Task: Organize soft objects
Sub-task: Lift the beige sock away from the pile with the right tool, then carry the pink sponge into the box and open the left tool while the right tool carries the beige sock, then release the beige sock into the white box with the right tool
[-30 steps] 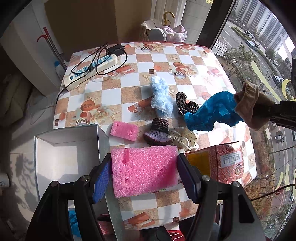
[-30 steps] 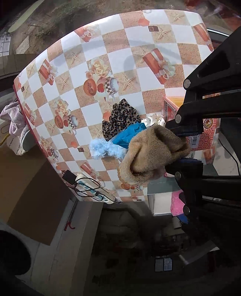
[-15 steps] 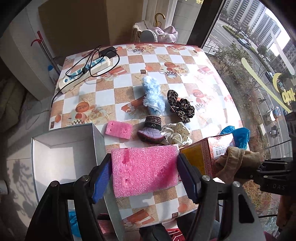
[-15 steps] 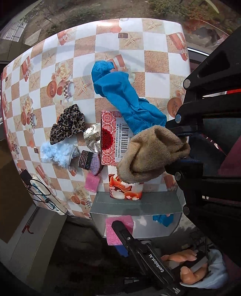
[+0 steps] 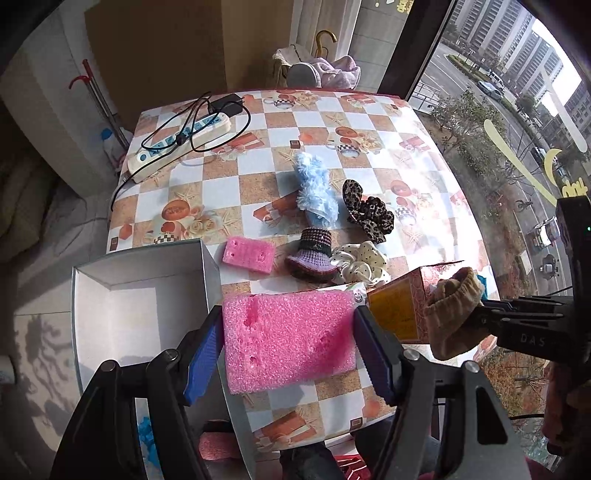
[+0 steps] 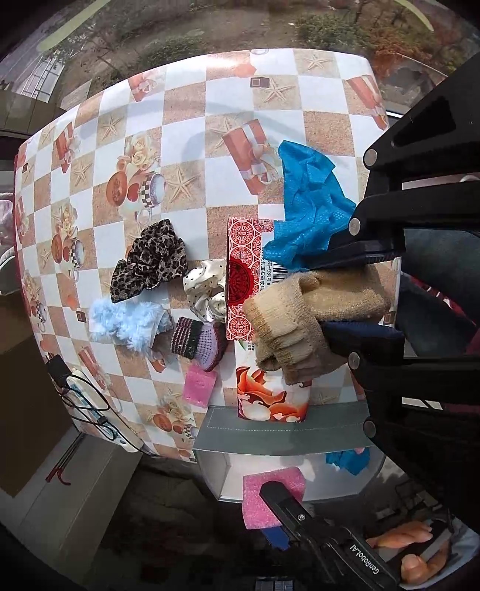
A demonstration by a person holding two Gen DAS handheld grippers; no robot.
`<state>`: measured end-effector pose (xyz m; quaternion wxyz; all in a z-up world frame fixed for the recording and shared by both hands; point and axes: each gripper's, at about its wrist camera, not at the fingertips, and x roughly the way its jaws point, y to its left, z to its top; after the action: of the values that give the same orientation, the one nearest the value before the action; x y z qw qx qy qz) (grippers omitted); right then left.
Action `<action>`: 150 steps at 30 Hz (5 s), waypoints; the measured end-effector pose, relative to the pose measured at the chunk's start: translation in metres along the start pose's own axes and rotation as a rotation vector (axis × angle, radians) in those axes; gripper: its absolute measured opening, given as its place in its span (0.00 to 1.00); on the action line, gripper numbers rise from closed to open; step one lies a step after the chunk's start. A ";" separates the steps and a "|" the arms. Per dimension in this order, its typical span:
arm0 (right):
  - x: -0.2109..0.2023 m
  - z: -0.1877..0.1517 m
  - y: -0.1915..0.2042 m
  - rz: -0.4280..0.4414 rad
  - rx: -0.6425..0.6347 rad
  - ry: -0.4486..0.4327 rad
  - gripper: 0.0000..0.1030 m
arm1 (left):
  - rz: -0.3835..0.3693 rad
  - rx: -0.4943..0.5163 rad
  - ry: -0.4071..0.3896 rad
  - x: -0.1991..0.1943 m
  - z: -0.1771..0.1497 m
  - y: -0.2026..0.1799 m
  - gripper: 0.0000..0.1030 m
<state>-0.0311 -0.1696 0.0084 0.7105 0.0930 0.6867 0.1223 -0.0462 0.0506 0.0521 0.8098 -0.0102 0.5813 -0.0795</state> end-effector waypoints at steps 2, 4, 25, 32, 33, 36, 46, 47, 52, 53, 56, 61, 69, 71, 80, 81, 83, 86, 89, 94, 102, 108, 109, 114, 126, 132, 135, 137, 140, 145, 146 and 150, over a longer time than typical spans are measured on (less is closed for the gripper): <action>-0.008 0.003 -0.002 0.025 0.015 -0.006 0.15 | 0.000 -0.003 -0.003 -0.001 0.000 0.001 0.71; -0.021 0.005 -0.002 0.042 0.019 -0.033 0.15 | 0.002 -0.004 -0.009 -0.004 -0.001 0.003 0.71; -0.044 0.021 -0.039 -0.056 0.124 -0.102 0.66 | -0.020 0.017 -0.005 -0.006 -0.005 0.001 0.71; -0.047 0.020 -0.064 0.021 0.214 -0.088 0.66 | -0.024 0.020 0.009 -0.001 -0.003 -0.001 0.71; -0.049 0.020 -0.052 0.016 0.156 -0.100 0.66 | -0.025 0.023 0.009 -0.001 -0.002 -0.002 0.71; -0.044 0.018 -0.004 -0.088 -0.074 -0.121 0.83 | -0.027 0.027 0.013 0.001 0.001 -0.004 0.71; 0.006 0.015 0.029 -0.224 -0.215 -0.016 0.25 | -0.012 0.059 0.015 -0.001 -0.004 -0.007 0.71; 0.002 0.014 0.029 -0.203 -0.205 -0.023 0.21 | -0.011 0.057 0.015 -0.001 -0.004 -0.007 0.71; -0.022 0.008 0.034 -0.142 -0.175 -0.065 0.21 | -0.007 0.062 0.015 -0.004 -0.008 -0.002 0.71; -0.025 0.006 0.035 -0.133 -0.171 -0.069 0.21 | -0.006 0.063 0.015 -0.005 -0.009 -0.002 0.71; -0.028 0.001 0.040 -0.115 -0.164 -0.071 0.21 | -0.003 0.069 0.015 -0.006 -0.013 0.000 0.71; -0.029 -0.008 0.053 -0.094 -0.180 -0.064 0.21 | -0.003 0.058 0.016 -0.007 -0.020 0.007 0.71; -0.021 -0.018 0.086 -0.073 -0.249 -0.042 0.21 | 0.017 -0.006 -0.004 -0.016 -0.035 0.030 0.71; -0.019 -0.018 0.095 -0.066 -0.271 -0.036 0.21 | 0.024 -0.028 -0.012 -0.020 -0.039 0.038 0.71; -0.005 -0.021 0.146 -0.042 -0.400 -0.009 0.21 | 0.066 -0.154 -0.027 -0.032 -0.062 0.078 0.71; -0.004 -0.022 0.152 -0.039 -0.415 -0.005 0.21 | 0.070 -0.167 -0.028 -0.033 -0.066 0.082 0.71; 0.000 -0.024 0.164 -0.034 -0.447 0.003 0.21 | 0.080 -0.195 -0.028 -0.035 -0.072 0.091 0.71; 0.005 -0.026 0.179 -0.025 -0.486 0.013 0.21 | 0.091 -0.231 -0.026 -0.036 -0.080 0.102 0.71; 0.010 -0.029 0.194 -0.020 -0.521 0.024 0.21 | 0.102 -0.262 -0.023 -0.037 -0.087 0.112 0.71; 0.020 -0.031 0.217 -0.019 -0.571 0.041 0.21 | 0.115 -0.309 -0.014 -0.035 -0.097 0.127 0.71; 0.029 -0.031 0.244 -0.009 -0.636 0.054 0.21 | 0.145 -0.348 -0.003 -0.031 -0.107 0.142 0.71; 0.040 -0.026 0.259 -0.015 -0.665 0.072 0.21 | 0.147 -0.382 0.008 -0.023 -0.107 0.152 0.71; 0.042 -0.024 0.261 -0.016 -0.670 0.077 0.21 | 0.148 -0.387 0.010 -0.022 -0.106 0.153 0.71; 0.051 -0.016 0.275 -0.029 -0.696 0.076 0.21 | 0.155 -0.414 0.018 -0.014 -0.103 0.164 0.71; 0.071 0.008 0.292 -0.034 -0.677 0.098 0.21 | 0.162 -0.434 0.049 0.004 -0.103 0.175 0.71; 0.081 0.014 0.295 -0.039 -0.665 0.115 0.21 | 0.162 -0.434 0.056 0.008 -0.101 0.176 0.71; 0.084 0.017 0.297 -0.040 -0.664 0.115 0.21 | 0.165 -0.425 0.054 0.009 -0.100 0.176 0.71; 0.085 0.018 0.298 -0.036 -0.663 0.118 0.21 | 0.166 -0.416 0.055 0.010 -0.098 0.175 0.72; 0.086 0.020 0.298 -0.029 -0.660 0.127 0.22 | 0.171 -0.409 0.064 0.011 -0.098 0.174 0.77; 0.081 0.024 0.295 -0.035 -0.636 0.095 0.70 | 0.187 -0.421 0.077 0.013 -0.099 0.174 0.81; 0.078 0.026 0.294 -0.036 -0.633 0.081 0.72 | 0.190 -0.425 0.073 0.013 -0.099 0.175 0.82; 0.077 0.031 0.289 -0.044 -0.610 0.094 0.76 | 0.200 -0.446 0.049 0.010 -0.100 0.177 0.86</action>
<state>-0.0111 0.1305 0.0227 0.6756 -0.1451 0.6524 0.3113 -0.1167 0.2312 -0.0085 0.7771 -0.1291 0.6020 0.1309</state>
